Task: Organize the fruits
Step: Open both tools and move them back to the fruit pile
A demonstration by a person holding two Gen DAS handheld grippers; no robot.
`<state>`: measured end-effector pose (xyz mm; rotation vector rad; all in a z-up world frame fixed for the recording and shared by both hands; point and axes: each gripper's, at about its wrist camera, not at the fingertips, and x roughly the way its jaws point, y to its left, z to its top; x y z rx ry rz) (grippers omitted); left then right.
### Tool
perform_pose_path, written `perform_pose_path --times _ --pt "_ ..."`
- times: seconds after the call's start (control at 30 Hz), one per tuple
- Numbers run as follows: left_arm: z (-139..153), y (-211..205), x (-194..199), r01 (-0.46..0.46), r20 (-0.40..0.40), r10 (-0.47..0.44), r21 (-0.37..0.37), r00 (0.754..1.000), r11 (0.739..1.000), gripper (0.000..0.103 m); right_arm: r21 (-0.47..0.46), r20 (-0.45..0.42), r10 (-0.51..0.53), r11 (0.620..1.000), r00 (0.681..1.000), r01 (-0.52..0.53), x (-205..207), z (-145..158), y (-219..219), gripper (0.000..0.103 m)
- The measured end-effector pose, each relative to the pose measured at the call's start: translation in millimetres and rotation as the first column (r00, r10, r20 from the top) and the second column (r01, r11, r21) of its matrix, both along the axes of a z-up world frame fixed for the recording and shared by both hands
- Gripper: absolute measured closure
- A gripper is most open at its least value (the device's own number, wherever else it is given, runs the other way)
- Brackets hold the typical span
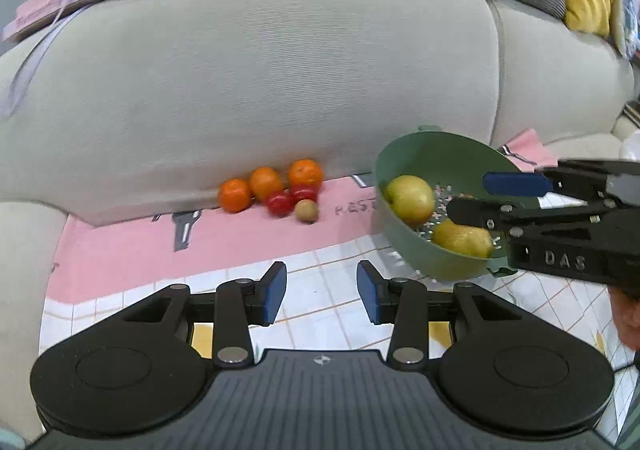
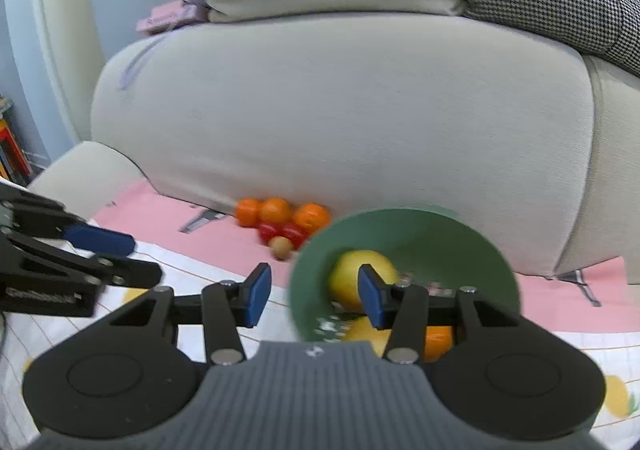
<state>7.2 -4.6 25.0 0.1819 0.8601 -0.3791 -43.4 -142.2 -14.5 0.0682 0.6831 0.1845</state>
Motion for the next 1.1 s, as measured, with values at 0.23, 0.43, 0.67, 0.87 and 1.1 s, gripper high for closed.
perform_pose_path --times 0.23,0.43,0.67,0.87,1.1 --pt "-6.7 31.7 7.0 -0.081 0.014 0.082 -0.067 0.997 0.994 0.055 0.045 0.036 -0.049 0.998 0.998 0.048 0.1 3.9 39.2 0.057" --pt "-16.2 51.0 23.4 -0.15 0.012 0.152 -0.114 0.988 0.982 0.055 0.003 0.049 -0.051 0.999 0.997 0.051 13.1 -2.4 65.1 0.057" --pt "-38.5 73.9 48.1 -0.205 -0.02 0.205 -0.178 0.979 0.962 0.058 -0.039 0.043 -0.089 0.995 0.995 0.091 39.8 -18.6 80.0 0.058" --pt "-64.0 84.0 68.1 -0.251 -0.053 0.246 -0.166 0.968 0.954 0.068 -0.101 0.048 -0.095 0.99 0.994 0.099 65.7 -38.2 93.3 0.058" --pt "-72.0 101.2 82.4 -0.295 0.006 0.304 -0.222 0.953 0.93 0.068 -0.177 0.061 -0.035 0.983 0.998 0.045 91.9 -60.3 107.1 0.059"
